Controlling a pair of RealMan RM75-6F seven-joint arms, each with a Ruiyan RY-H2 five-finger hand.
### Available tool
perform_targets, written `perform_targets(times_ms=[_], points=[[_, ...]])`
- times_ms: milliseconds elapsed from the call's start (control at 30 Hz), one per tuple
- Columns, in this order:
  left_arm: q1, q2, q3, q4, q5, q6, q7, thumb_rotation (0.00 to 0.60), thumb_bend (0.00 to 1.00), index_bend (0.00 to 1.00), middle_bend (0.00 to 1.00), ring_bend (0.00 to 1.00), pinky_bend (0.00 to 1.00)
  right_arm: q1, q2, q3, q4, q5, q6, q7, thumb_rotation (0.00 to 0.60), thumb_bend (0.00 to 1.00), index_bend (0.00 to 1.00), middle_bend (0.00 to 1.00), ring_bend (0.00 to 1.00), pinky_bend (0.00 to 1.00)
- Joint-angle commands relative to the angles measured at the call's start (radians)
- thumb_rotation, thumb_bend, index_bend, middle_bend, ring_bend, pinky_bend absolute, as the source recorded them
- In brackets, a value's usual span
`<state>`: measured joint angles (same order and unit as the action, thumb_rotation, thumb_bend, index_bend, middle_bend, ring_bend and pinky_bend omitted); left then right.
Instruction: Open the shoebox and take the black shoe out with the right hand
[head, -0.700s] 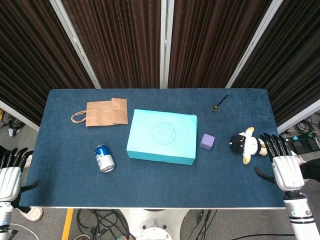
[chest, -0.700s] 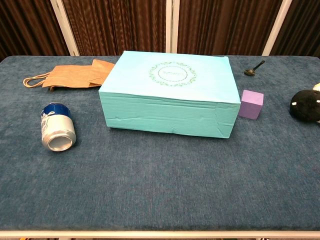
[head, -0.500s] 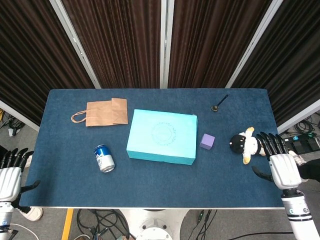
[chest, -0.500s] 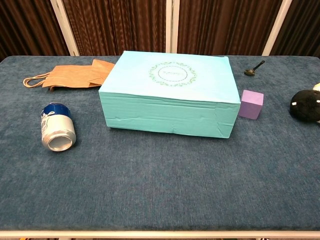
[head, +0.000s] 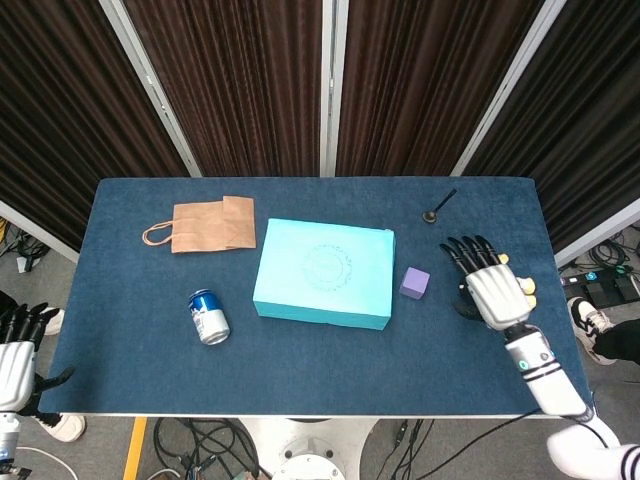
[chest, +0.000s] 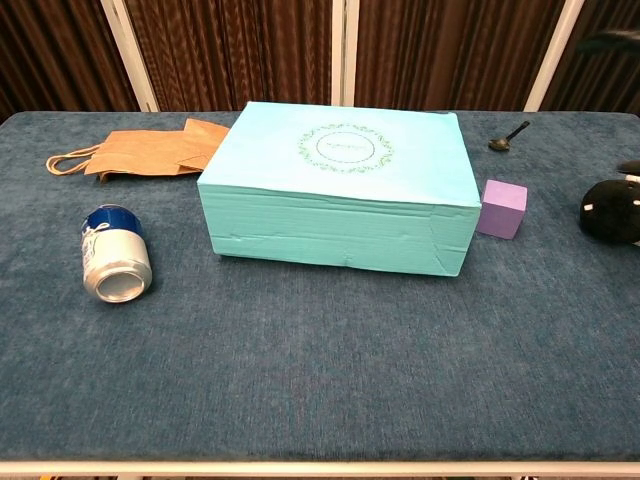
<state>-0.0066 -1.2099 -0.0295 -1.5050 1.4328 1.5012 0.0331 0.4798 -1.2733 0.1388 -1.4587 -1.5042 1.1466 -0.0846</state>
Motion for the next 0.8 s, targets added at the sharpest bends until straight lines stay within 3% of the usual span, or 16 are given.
perform_targets(times_ms=[33, 267, 533, 800], points=[[0.008, 0.003, 0.003, -0.004, -0.007, 0.006, 0.003, 0.6, 0.0, 0.17, 0.09, 0.01, 0.05, 0.106, -0.135, 0.038, 0.173, 0.016, -0.104, -0.033, 0.6, 0.09, 0.0, 0.04, 0.0, 0.0], [0.023, 0.012, 0.004, -0.012, -0.017, 0.016, 0.009, 0.6, 0.0, 0.17, 0.09, 0.01, 0.05, 0.201, -0.311, 0.02, 0.456, -0.022, -0.151, 0.057, 0.6, 0.04, 0.0, 0.03, 0.0, 0.0], [0.019, 0.016, 0.001, -0.023, -0.013, 0.01, 0.008, 0.6, 0.0, 0.17, 0.09, 0.01, 0.05, 0.279, -0.49, -0.011, 0.745, -0.082, -0.119, 0.166, 0.6, 0.03, 0.0, 0.02, 0.0, 0.0], [0.025, 0.016, 0.002, -0.014, -0.023, 0.006, 0.001, 0.6, 0.0, 0.17, 0.09, 0.01, 0.05, 0.313, -0.586, -0.053, 0.847, -0.133, -0.046, 0.255, 0.6, 0.03, 0.0, 0.02, 0.0, 0.0]])
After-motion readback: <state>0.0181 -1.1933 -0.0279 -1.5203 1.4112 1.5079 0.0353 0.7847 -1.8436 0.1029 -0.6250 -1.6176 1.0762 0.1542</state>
